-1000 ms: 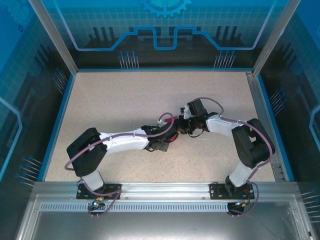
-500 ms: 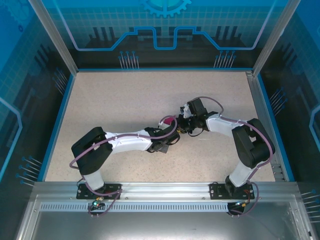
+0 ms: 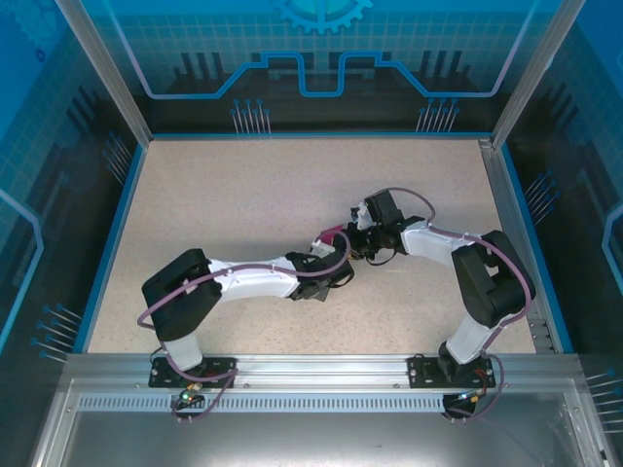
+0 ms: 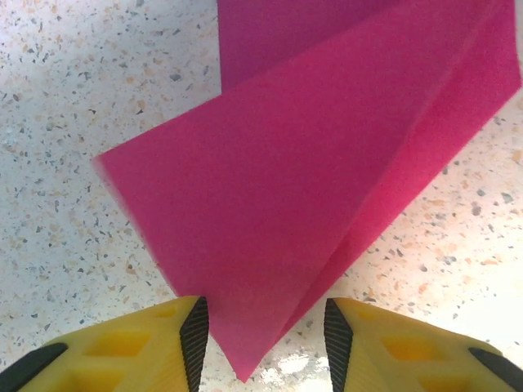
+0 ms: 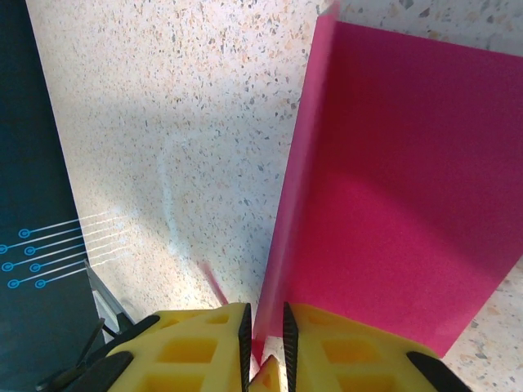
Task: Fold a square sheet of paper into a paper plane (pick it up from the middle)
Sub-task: Fourth fold the wing at the center of the table.
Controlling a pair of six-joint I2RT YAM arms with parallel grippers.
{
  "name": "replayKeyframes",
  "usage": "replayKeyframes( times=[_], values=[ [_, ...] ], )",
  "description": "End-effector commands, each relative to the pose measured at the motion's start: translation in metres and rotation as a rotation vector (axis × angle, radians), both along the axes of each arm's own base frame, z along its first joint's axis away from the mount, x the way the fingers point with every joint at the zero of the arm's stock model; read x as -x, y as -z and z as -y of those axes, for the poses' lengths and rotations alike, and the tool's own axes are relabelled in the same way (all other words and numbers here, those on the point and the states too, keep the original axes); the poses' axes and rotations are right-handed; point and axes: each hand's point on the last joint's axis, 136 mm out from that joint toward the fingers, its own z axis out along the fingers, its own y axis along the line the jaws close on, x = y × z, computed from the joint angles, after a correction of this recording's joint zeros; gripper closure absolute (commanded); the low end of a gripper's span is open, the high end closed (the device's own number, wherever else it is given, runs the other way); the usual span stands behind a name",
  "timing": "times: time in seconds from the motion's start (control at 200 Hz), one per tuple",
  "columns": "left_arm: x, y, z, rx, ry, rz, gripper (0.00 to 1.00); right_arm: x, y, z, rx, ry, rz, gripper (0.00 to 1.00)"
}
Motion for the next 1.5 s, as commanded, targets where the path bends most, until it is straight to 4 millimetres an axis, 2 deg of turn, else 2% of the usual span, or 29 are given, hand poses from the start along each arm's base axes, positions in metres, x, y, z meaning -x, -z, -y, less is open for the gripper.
replayKeyframes(
  times=[0.0, 0.17, 0.33, 0.555, 0.84, 1.005, 1.11, 1.496],
  values=[
    [-0.006, -0.021, 0.01, 0.023, 0.012, 0.065, 0.53, -0.004, -0.009, -0.001, -0.021, -0.008, 0.002, 0.79],
    [-0.007, -0.013, 0.01, -0.002, 0.017, 0.054, 0.56, -0.003, -0.009, -0.001, -0.019, -0.005, -0.002, 0.79],
    [-0.007, -0.007, 0.004, -0.039, -0.001, 0.051, 0.67, -0.003, -0.009, -0.001, -0.017, -0.007, 0.0, 0.79],
    [-0.007, -0.005, 0.0, -0.065, -0.01, 0.053, 0.77, -0.002, -0.007, 0.0, -0.013, -0.009, -0.002, 0.79],
    [-0.008, -0.009, 0.005, -0.041, 0.003, 0.055, 0.88, 0.0, -0.003, 0.003, 0.007, -0.01, -0.005, 0.79],
    [-0.008, -0.013, 0.005, -0.021, 0.005, 0.061, 0.86, 0.002, 0.0, 0.005, 0.019, -0.007, -0.012, 0.79],
    [-0.007, -0.015, 0.005, -0.011, 0.006, 0.063, 0.8, 0.002, 0.0, 0.005, 0.02, -0.007, -0.011, 0.79],
    [-0.007, -0.014, 0.004, 0.003, 0.005, 0.056, 0.68, 0.002, 0.001, 0.004, 0.02, -0.011, -0.01, 0.79]
  ],
)
